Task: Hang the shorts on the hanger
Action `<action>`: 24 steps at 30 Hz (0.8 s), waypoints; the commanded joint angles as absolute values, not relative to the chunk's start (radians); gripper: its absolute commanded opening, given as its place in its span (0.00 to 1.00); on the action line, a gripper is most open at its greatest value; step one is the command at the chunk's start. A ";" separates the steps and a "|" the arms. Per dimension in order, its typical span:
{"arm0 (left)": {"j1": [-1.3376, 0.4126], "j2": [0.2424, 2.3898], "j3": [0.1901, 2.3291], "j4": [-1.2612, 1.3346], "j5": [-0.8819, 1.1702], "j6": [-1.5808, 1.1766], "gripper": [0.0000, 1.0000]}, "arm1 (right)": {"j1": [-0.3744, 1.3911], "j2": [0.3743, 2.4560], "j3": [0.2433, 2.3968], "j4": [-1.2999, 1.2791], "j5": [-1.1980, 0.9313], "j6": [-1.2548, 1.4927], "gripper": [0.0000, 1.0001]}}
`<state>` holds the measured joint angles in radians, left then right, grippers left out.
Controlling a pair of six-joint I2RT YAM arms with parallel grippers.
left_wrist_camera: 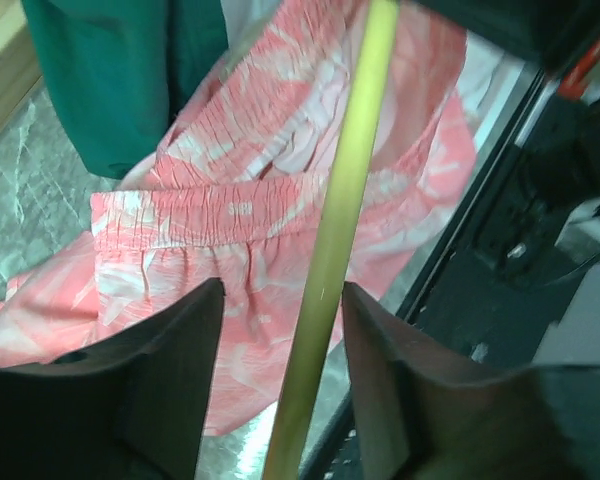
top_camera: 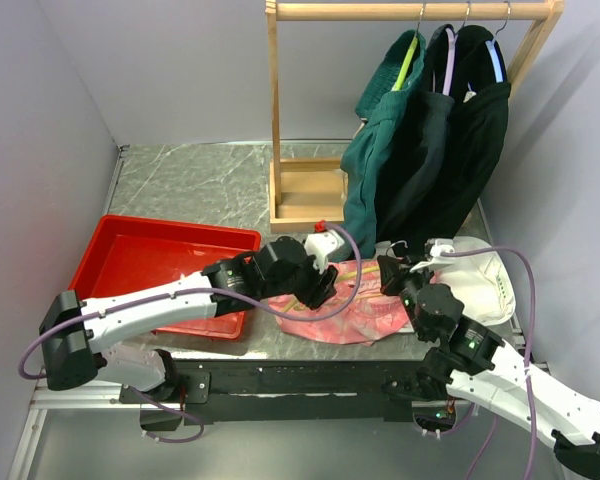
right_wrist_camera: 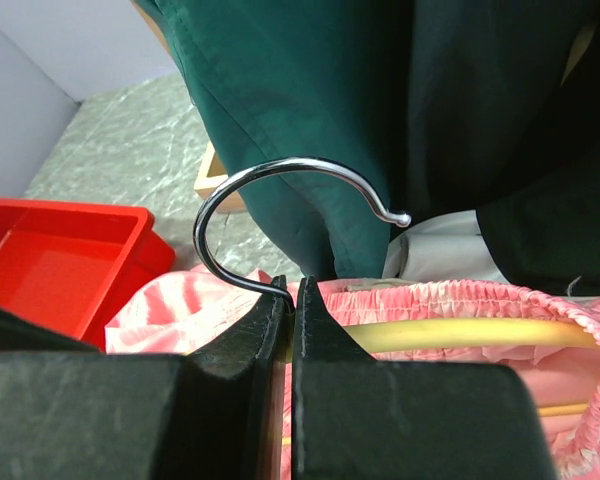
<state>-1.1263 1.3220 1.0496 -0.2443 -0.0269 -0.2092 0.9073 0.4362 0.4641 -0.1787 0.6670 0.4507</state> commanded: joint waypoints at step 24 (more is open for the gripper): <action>-0.753 1.647 1.511 -0.698 -0.187 -0.887 0.40 | 0.916 0.361 0.407 -0.170 0.670 0.512 0.00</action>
